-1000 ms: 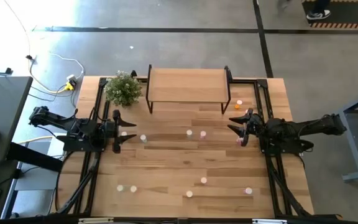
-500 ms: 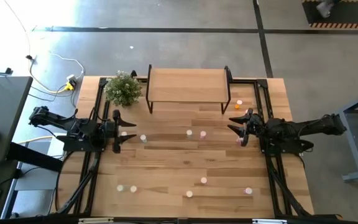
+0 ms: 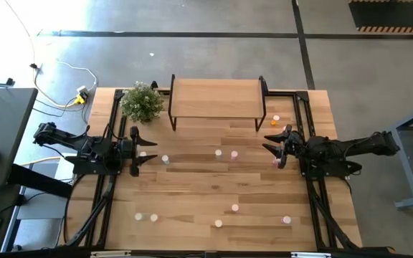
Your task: Pick and place medicine bottles onto shelf by color
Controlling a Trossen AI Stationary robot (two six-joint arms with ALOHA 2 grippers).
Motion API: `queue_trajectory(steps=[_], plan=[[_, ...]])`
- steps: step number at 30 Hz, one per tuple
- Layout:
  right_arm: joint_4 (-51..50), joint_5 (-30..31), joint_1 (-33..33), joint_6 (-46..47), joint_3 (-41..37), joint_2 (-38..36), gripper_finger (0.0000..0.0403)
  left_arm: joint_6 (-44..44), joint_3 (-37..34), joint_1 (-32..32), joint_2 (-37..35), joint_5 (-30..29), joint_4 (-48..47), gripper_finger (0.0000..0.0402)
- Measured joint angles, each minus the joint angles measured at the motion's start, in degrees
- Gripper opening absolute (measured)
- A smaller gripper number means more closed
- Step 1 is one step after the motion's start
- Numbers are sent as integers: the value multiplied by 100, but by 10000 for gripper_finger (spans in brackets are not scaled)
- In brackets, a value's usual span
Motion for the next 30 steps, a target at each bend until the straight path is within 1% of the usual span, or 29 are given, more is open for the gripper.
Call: queue_trajectory(steps=[27, 30], plan=[[-1, -1, 0, -2, -1, -1, 167, -5, 0, 1, 1, 13, 34, 200], [-1, 0, 1, -1, 0, 0, 167, -294, 0, 1, 1, -7, 11, 200]])
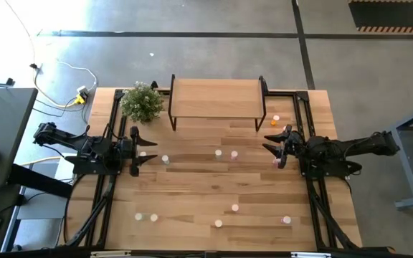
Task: Pick and place medicine bottles onto shelf by color
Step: Put the top left blue pill bottle on the shelf
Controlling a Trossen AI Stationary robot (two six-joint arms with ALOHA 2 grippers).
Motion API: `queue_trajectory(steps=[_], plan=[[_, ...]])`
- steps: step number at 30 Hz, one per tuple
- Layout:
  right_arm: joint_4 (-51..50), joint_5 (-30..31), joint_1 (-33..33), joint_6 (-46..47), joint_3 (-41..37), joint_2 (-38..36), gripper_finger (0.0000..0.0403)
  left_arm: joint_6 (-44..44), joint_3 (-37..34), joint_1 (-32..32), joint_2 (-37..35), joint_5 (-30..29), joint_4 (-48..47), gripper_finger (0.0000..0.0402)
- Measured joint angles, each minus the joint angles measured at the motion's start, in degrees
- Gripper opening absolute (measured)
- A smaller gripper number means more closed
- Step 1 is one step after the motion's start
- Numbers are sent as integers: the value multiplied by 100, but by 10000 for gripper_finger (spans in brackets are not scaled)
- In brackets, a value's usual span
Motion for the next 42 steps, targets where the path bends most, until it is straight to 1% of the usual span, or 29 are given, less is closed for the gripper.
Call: queue_trajectory(steps=[3, 6, 11, 15, 18, 24, 27, 29, 32, 37, 42], plan=[[1, 1, -1, 1, 0, 0, 167, -153, 0, 0, 0, -23, -3, 200], [-1, 1, -1, 0, 0, -1, 167, -118, 0, 0, 0, -258, -11, 203], [-1, 0, 0, 1, -2, -1, 167, -115, 0, 0, 0, -637, -13, 225], [-1, 1, 1, -1, 0, 0, 167, -70, 0, 0, 0, -660, 46, 234], [-1, -1, 0, 0, -2, -1, 167, -337, 0, 0, 2, -572, 41, 233], [1, -1, 1, 1, 0, 0, 167, -314, 78, 13, 47, -507, 109, 233], [-1, 1, -1, 1, -1, 0, 167, -308, 350, 11, 248, -398, 117, 234], [-1, 1, 0, 1, -1, 0, 167, -136, 567, 11, 459, -397, 59, 234], [-1, 1, 0, 0, 0, 0, 167, 28, 915, 11, 804, -426, -220, 234], [-1, 0, -1, -1, 0, 0, 167, 8, 1466, 11, 1411, -404, -755, 234], [-12, 1, 1, 1, 0, 0, 167, -205, 1670, 11, 2055, -137, -1260, 234]])
